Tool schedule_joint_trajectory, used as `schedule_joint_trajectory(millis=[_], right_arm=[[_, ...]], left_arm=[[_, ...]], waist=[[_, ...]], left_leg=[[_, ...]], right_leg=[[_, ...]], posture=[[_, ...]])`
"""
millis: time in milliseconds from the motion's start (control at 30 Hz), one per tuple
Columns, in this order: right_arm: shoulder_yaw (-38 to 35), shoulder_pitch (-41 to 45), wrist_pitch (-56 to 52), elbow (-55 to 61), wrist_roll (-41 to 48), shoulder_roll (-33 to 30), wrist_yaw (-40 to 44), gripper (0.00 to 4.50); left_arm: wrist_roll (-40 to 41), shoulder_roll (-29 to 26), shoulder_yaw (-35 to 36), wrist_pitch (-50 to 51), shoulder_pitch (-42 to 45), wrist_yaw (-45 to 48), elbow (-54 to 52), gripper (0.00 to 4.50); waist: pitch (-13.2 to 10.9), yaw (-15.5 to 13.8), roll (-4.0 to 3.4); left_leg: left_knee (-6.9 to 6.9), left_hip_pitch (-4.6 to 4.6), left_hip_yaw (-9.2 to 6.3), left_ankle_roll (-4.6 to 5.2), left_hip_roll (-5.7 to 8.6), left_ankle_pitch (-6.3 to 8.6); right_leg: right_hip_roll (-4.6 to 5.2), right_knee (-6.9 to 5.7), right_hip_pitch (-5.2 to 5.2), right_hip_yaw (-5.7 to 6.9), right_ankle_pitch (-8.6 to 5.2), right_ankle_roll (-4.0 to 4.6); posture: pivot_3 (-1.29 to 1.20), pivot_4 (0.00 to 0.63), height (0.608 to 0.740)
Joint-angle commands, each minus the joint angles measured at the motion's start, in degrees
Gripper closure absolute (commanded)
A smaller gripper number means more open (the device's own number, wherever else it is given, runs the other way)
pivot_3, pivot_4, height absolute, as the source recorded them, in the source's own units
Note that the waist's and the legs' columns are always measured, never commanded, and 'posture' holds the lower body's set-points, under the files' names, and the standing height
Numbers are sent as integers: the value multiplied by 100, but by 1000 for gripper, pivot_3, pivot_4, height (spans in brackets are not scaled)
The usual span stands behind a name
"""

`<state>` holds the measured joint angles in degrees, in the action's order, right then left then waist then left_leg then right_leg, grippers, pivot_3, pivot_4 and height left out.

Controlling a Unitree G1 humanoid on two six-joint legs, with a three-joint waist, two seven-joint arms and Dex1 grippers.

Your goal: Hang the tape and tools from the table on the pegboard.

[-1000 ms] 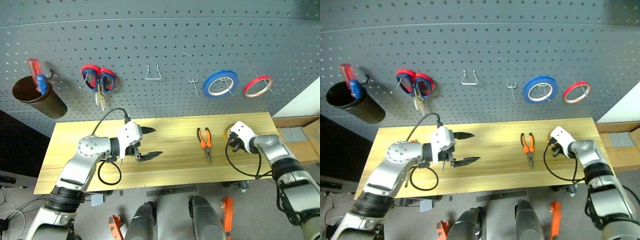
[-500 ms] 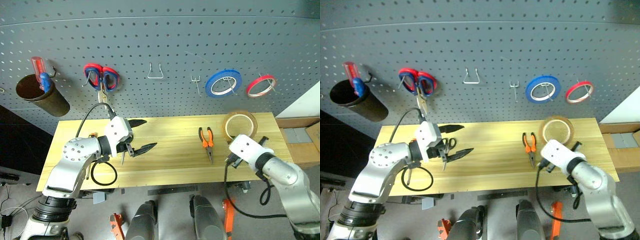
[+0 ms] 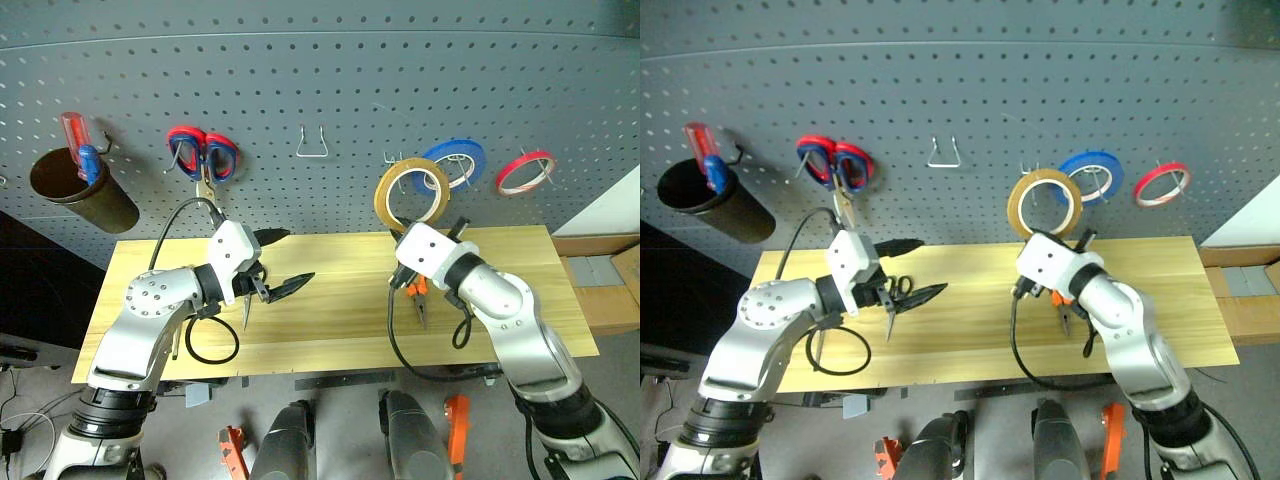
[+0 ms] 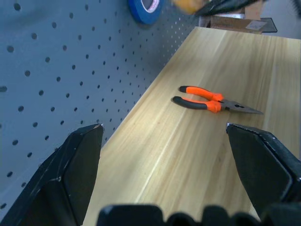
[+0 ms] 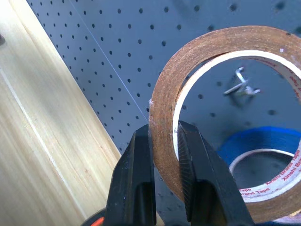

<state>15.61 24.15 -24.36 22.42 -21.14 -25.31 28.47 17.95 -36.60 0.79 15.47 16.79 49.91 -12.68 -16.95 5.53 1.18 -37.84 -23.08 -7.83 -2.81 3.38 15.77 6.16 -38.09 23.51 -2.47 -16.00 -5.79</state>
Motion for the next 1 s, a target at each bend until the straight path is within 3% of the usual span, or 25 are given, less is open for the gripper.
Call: schedule_joint_trajectory(millis=[33, 167, 467, 600, 800, 1000], right_arm=[[-11, 234, 419, -323, 65, 103, -124, 4381], [34, 232, 501, -522, 125, 253, -99, 4381], [-6, -833, 81, 313, 171, 276, 36, 1454], [-142, -1370, -1137, 847, 419, 921, -142, 114], [-296, -942, -3375, 535, 176, 1918, -846, 24], [-1106, -154, -3637, -1021, 641, 2293, -1284, 24]], left_arm=[[105, 13, 140, -15, -6, -65, -203, 27], [105, 32, 148, -17, -38, -123, -215, 27], [-154, -178, 241, -436, -264, 23, 296, 27], [-413, -446, 169, -928, -365, 294, 772, 27], [-519, -556, -2, -1217, -259, 680, 1134, 27], [-624, -402, -219, -1335, 11, 780, 1315, 27]], waist=[[0, 1, 0], [0, -2, 0], [0, -38, 0], [0, -28, 0], [0, -35, -1], [0, -31, 0]], left_leg=[[2, 1, 0, 1, 0, 0], [4, 0, 0, -1, 0, 0], [6, 0, 0, -2, 0, 1], [4, 1, 0, 4, 1, 4], [-5, 7, -7, 12, -2, 9], [-2, 5, 3, 10, 0, 8]], right_leg=[[-1, -1, 1, 0, 0, 0], [-1, -2, 4, 0, 0, 0], [-1, 0, 5, 0, 0, 0], [-4, -6, 8, -1, 1, 1], [-6, -22, 11, -2, 6, 10], [-5, -67, 47, -2, 5, 11]], posture=[[-109, 303, 740], [-108, 303, 740], [-118, 299, 740], [-128, 301, 740], [-135, 304, 740], [-130, 306, 740]])
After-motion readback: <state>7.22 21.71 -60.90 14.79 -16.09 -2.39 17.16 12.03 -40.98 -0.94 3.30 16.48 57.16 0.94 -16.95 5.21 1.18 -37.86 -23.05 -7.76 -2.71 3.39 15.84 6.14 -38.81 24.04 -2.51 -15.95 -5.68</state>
